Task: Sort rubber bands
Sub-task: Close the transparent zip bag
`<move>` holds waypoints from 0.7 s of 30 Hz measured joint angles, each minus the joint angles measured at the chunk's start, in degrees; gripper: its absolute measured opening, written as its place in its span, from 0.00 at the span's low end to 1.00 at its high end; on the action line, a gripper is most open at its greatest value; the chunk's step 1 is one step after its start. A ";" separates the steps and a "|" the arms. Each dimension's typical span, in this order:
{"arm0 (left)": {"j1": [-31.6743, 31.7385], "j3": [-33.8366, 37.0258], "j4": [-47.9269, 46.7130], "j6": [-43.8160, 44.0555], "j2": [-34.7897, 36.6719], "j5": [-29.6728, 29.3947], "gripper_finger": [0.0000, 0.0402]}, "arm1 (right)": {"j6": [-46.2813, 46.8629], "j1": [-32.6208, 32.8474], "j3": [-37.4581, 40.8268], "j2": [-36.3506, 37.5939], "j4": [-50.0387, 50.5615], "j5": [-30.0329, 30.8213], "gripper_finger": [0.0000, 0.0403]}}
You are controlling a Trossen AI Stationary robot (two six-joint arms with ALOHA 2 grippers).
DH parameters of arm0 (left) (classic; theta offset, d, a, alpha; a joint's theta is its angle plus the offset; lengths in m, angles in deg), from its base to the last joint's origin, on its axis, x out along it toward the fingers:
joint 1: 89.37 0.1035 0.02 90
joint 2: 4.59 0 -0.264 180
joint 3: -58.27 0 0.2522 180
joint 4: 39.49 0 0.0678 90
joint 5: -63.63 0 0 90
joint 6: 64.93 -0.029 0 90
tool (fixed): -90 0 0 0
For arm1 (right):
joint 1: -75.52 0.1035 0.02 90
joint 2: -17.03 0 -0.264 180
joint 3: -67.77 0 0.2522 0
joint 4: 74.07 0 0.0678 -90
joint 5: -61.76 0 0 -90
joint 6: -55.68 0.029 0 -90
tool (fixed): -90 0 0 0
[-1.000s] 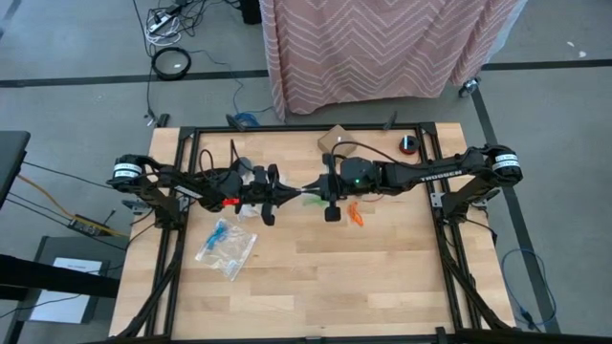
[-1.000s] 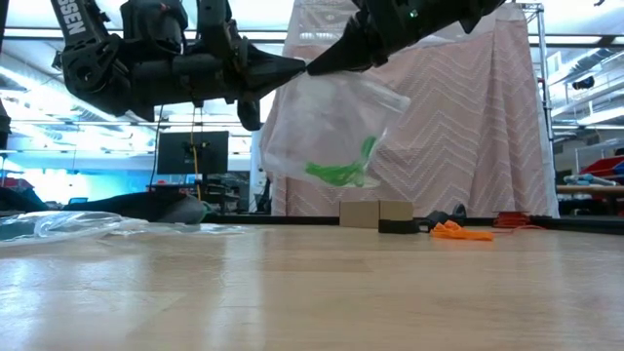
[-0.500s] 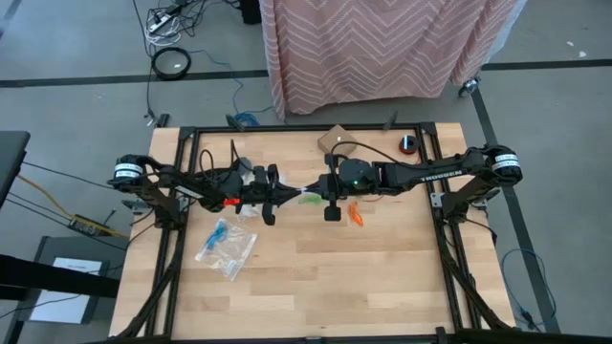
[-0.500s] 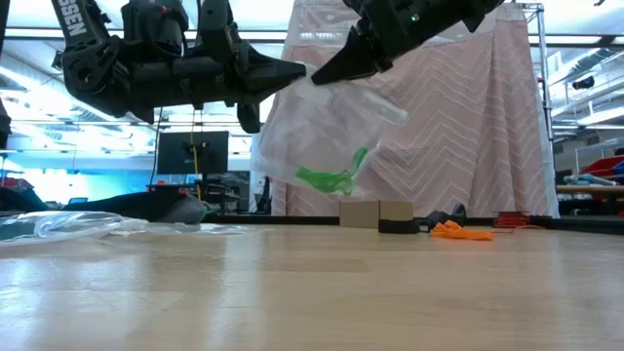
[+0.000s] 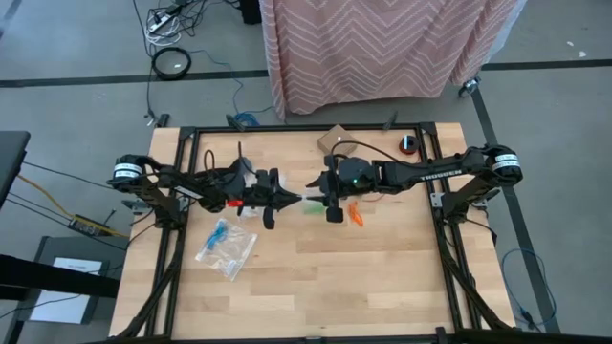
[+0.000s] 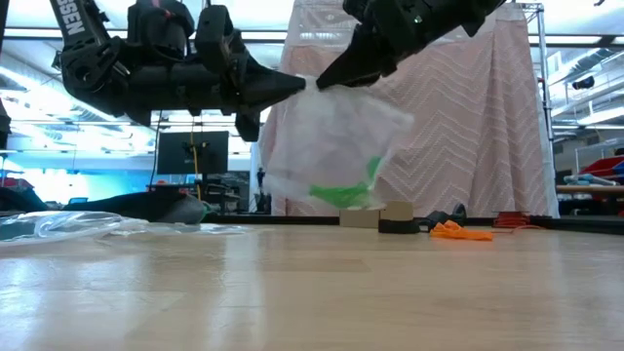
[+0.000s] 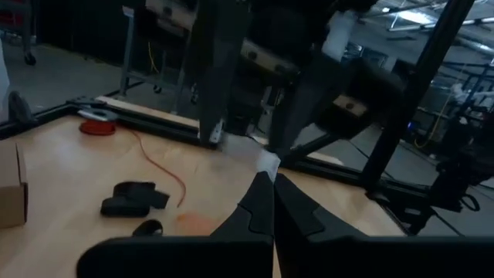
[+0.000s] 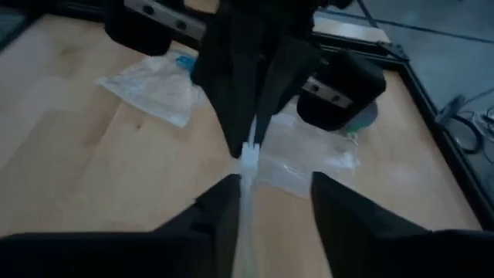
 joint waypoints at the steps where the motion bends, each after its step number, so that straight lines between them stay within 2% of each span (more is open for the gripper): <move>1: 0.00 0.00 -0.48 0.00 0.00 -0.02 0.00 | 0.36 0.00 0.00 0.00 -1.03 -0.07 0.42; 5: -0.04 0.02 -0.85 -0.31 0.00 -0.26 0.00 | 1.79 0.00 -0.02 -0.77 -3.16 -0.60 0.49; 8: -0.04 0.02 -0.40 -0.39 0.00 -0.42 0.00 | 3.21 -0.09 -0.13 -2.47 -5.34 -3.38 0.48; 12: -0.04 0.02 -0.02 -0.42 0.00 -0.63 0.00 | 3.90 -0.07 0.00 -4.91 -4.85 -3.05 0.47; 21: -0.04 0.02 -1.60 -1.37 0.00 -0.63 0.00 | 3.81 -0.07 0.00 -3.98 -7.37 -2.11 0.34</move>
